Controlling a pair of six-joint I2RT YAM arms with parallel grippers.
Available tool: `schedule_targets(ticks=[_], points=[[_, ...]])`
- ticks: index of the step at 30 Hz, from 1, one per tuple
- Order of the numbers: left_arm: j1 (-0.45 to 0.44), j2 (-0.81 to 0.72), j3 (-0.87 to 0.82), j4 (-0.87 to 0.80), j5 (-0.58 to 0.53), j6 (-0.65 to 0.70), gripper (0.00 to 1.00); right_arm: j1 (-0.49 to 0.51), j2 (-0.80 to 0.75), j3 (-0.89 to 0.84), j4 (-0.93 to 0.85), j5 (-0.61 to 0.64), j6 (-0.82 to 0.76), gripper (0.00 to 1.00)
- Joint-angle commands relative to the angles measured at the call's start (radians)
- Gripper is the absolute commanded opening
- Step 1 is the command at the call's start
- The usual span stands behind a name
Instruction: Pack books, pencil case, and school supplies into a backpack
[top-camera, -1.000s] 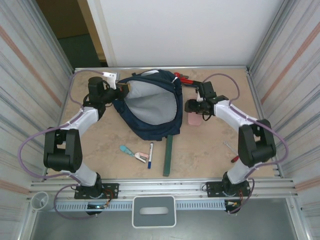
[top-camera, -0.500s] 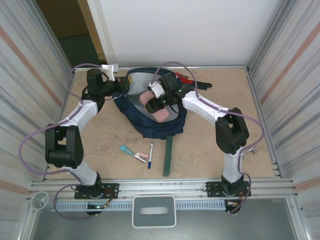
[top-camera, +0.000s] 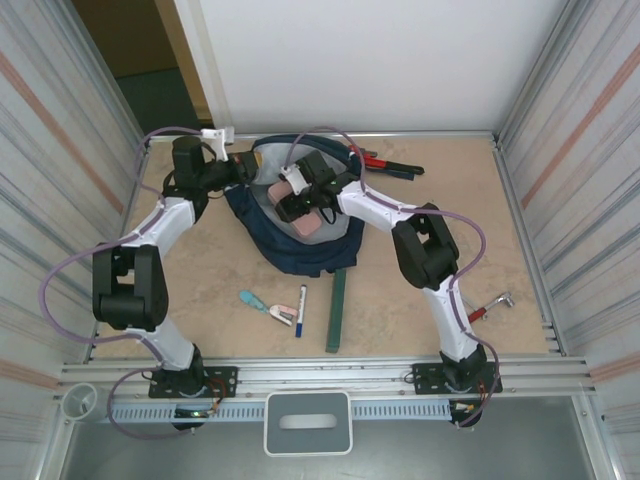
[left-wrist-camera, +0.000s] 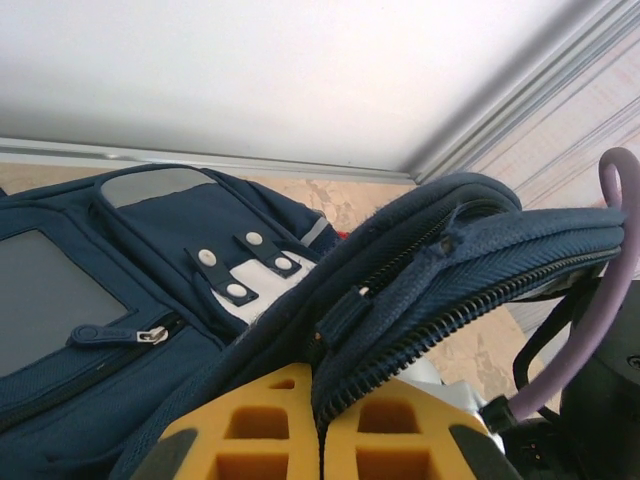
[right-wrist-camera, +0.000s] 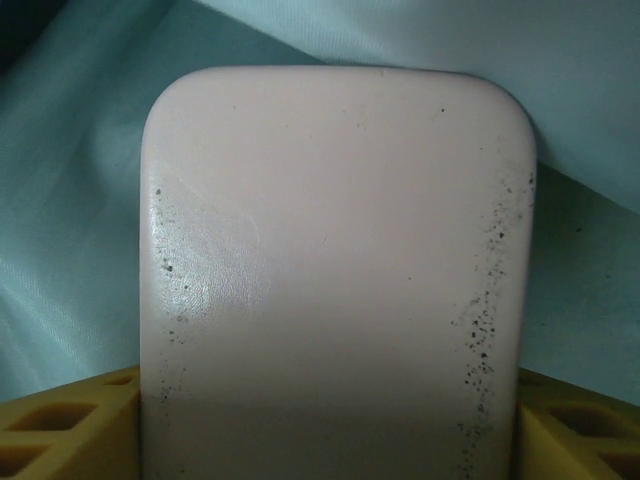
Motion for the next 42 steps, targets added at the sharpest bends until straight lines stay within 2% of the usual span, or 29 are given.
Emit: schedule_targets(ticks=[1,4,8,11,14,18,20,23,27,29,31,32,34,35,38,42], points=[[-0.013,-0.008,0.055,0.060,0.069,-0.060,0.00,-0.005,-0.040,0.045,0.130,0.018,0.111,0.82],[-0.014,-0.006,0.055,0.055,0.071,-0.061,0.00,-0.009,-0.141,-0.070,0.111,0.072,0.124,0.88],[-0.014,-0.013,0.052,0.037,0.062,-0.044,0.00,-0.007,-0.318,-0.238,0.046,0.156,0.158,0.92],[-0.014,-0.022,0.046,0.030,0.051,-0.031,0.00,0.015,-0.478,-0.387,-0.071,0.247,0.282,0.93],[-0.016,-0.027,0.042,0.012,0.032,-0.011,0.00,0.081,-0.650,-0.578,-0.174,0.373,0.448,0.98],[-0.017,-0.027,0.037,0.008,0.024,-0.002,0.00,0.194,-0.822,-0.820,-0.190,0.406,0.691,0.99],[-0.019,-0.024,0.037,0.007,0.022,-0.002,0.00,0.254,-0.842,-0.881,-0.179,0.402,0.794,0.99],[-0.024,-0.017,0.036,0.010,0.021,-0.003,0.00,0.358,-0.795,-0.914,-0.159,0.398,0.917,0.99],[-0.029,-0.008,0.025,0.019,0.025,-0.002,0.00,0.425,-0.693,-0.954,-0.135,0.413,1.040,1.00],[-0.029,-0.006,0.020,0.019,0.026,0.001,0.00,0.445,-0.666,-0.980,-0.104,0.420,1.072,0.93],[-0.030,-0.004,0.020,0.014,0.023,0.009,0.00,0.464,-0.648,-0.992,-0.054,0.407,1.075,0.72],[-0.030,-0.003,0.023,0.007,0.022,0.012,0.00,0.469,-0.643,-0.983,-0.057,0.406,1.072,0.66],[-0.031,-0.001,0.026,-0.002,0.021,0.020,0.00,0.478,-0.639,-0.950,-0.106,0.434,1.045,0.41],[-0.032,-0.004,0.027,-0.001,0.021,0.020,0.00,0.478,-0.643,-0.940,-0.129,0.447,1.035,0.34],[-0.031,-0.005,0.027,-0.004,0.020,0.024,0.00,0.464,-0.682,-0.929,-0.178,0.469,0.996,0.22],[-0.031,-0.013,0.023,-0.002,0.023,0.027,0.00,0.350,-0.795,-0.917,-0.184,0.401,0.826,0.12]])
